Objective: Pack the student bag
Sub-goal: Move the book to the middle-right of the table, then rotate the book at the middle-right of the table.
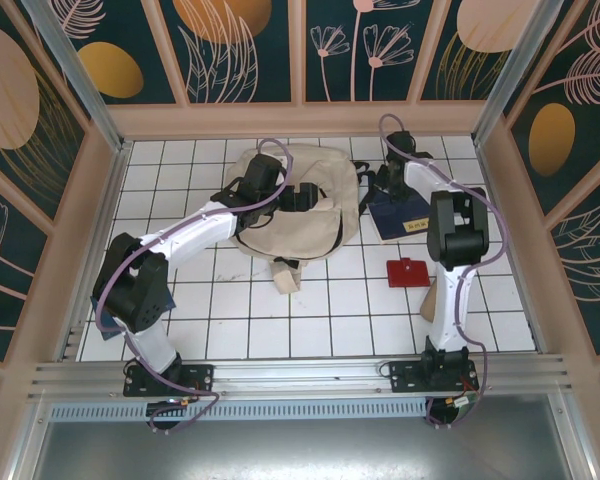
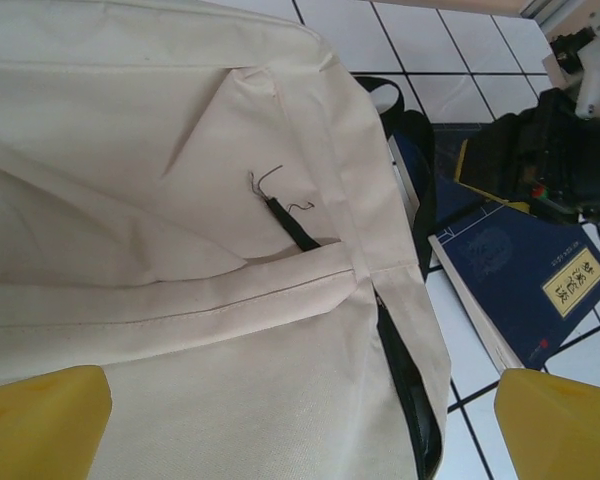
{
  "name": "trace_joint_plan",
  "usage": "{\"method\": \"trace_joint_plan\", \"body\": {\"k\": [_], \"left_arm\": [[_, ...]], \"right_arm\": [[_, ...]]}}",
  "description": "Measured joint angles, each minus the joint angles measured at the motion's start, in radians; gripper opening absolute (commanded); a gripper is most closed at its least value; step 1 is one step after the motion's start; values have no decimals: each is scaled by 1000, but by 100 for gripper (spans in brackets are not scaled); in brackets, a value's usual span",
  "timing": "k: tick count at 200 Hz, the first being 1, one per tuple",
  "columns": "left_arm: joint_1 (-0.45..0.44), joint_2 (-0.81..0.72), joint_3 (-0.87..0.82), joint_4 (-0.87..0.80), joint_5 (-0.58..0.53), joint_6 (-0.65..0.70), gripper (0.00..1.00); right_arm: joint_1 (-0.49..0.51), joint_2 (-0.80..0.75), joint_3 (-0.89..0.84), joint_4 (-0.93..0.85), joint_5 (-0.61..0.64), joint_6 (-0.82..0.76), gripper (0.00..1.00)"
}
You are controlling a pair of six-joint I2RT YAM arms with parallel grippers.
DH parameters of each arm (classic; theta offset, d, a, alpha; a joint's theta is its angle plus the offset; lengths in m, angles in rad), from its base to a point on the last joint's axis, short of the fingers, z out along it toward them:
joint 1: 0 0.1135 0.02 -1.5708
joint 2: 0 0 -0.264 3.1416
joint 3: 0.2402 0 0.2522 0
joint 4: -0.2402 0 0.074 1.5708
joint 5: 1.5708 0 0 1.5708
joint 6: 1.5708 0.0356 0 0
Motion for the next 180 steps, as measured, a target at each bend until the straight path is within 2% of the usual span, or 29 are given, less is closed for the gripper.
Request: {"method": "trace_joint_plan", "body": {"k": [28,80,107,134,180], "left_arm": [[0,0,0,-1,-2,0,98],[0,8,14,-18,39,0,98],[-5,41,54,-23,92,-6,96],[-48,101,117,-23,139,-26,93],[-181,246,233,-23,196,-56,85]], "right_arm": [[25,-29,-75,35,10,-10,30],[82,-294,-479,95,-47,-12,32],[80,-411,-582,81,-78,11,45],[35,-562,-628,80,-69,62,52],[-148,-756,-767,47,-7,162,59]]}}
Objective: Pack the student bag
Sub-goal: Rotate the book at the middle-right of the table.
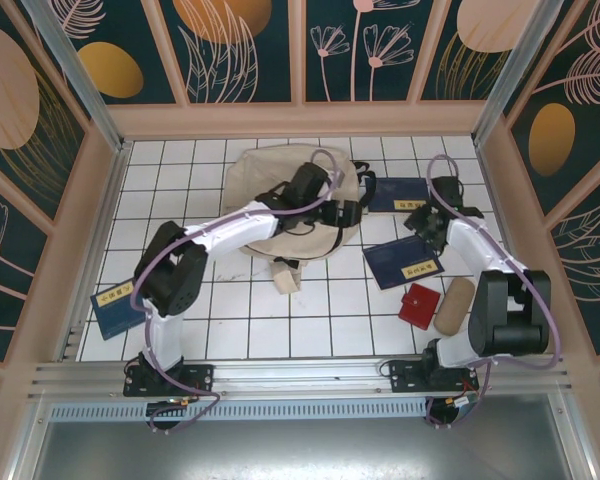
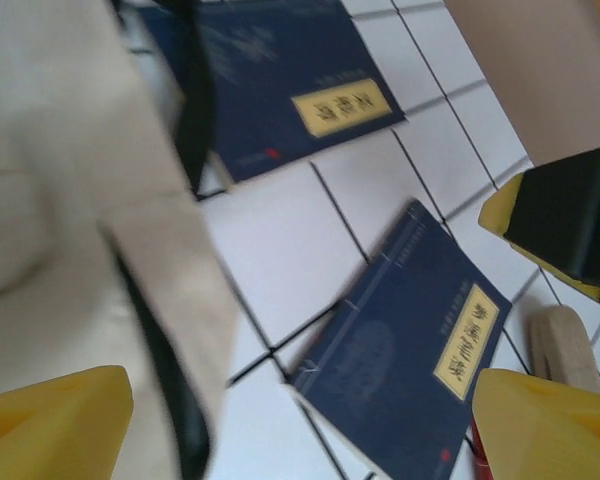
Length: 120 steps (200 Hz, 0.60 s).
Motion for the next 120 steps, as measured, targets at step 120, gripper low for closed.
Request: {"method": "trace_joint_plan", "body": {"k": [120], "left_arm": [[-109,370,386,-73,7,-37,69]], "right_arm": [[-48,-20,-220,-19,-48,106,45]]}}
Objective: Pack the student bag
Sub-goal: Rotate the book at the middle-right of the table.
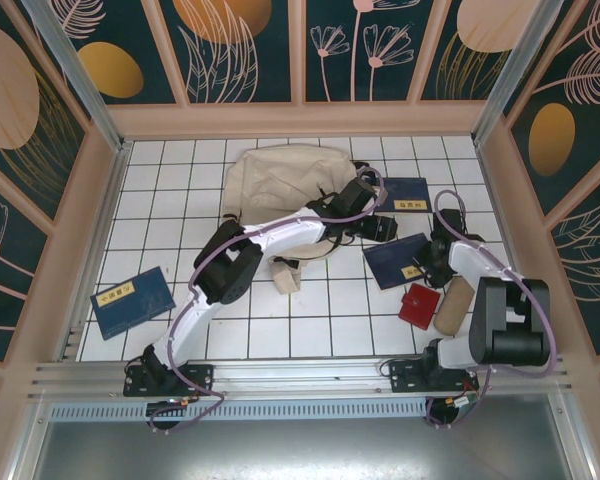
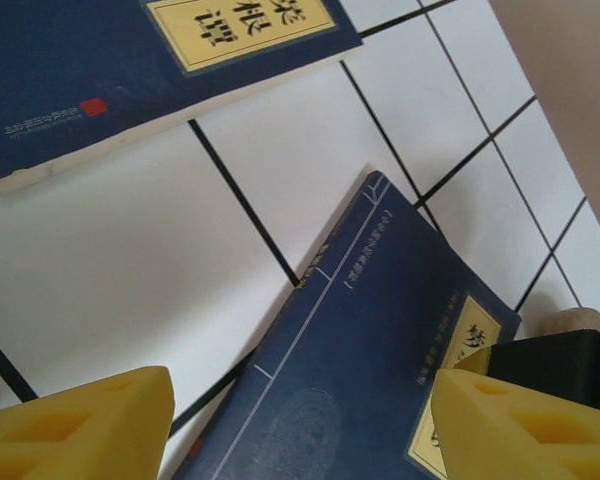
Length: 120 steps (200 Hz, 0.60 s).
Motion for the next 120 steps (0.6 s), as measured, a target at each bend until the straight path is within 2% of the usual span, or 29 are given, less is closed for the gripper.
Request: {"method": "trace_joint_plan", "body": {"k": [28,39,89,120], "left_arm": [[0,30,31,-52,-54,0,68],[0,43,46,-78,-80,1,66],[0,68,60,-156,-109,-9,60],[2,61,28,-157,-108,-33,58]], "right_arm": [[-4,53,28,40,-14,-36,31],[-6,76,47,64,-24,-69,28],[-6,158,103,156,-96,-191,27],[-6,173,106,203,-183,-254,34]]}}
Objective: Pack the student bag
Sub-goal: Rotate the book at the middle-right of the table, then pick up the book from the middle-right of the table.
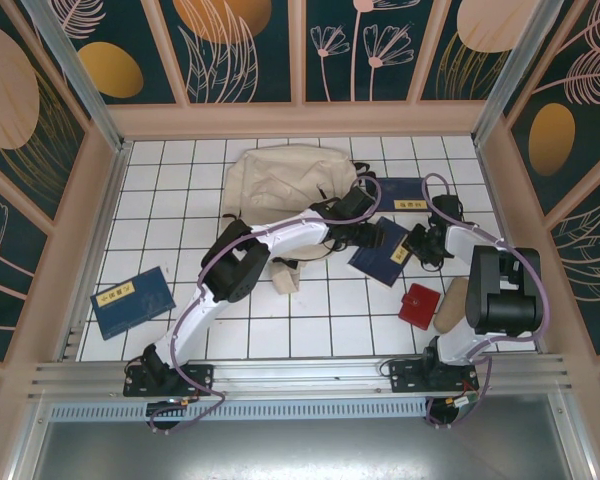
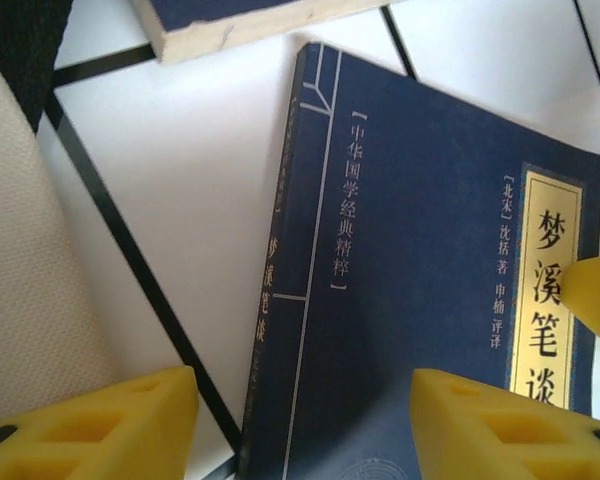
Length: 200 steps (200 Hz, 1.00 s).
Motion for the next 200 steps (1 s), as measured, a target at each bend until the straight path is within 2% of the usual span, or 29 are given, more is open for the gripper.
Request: {"method": "trace_joint_plan", "body": {"k": [20,36,75,117,200], "left_arm": [[2,-11,-14,-6,-5,-15,63],[3,-17,-22,-6,-9,-28,62],[14,-30,-50,2,29,-42,53],[30,-37,-69,4,100,-46,42],[57,-40,-96,31,246,-55,40]], "right_arm": [[-2,0,0,14,-34,-33,37],[-10,0,3,11,-50,-40,40],[-19,-16,7,-34,-42,-13,44],[-17,-89,-60,-37,-108,19,30],[-12,-40,-78,-11,-155,38,25]]}}
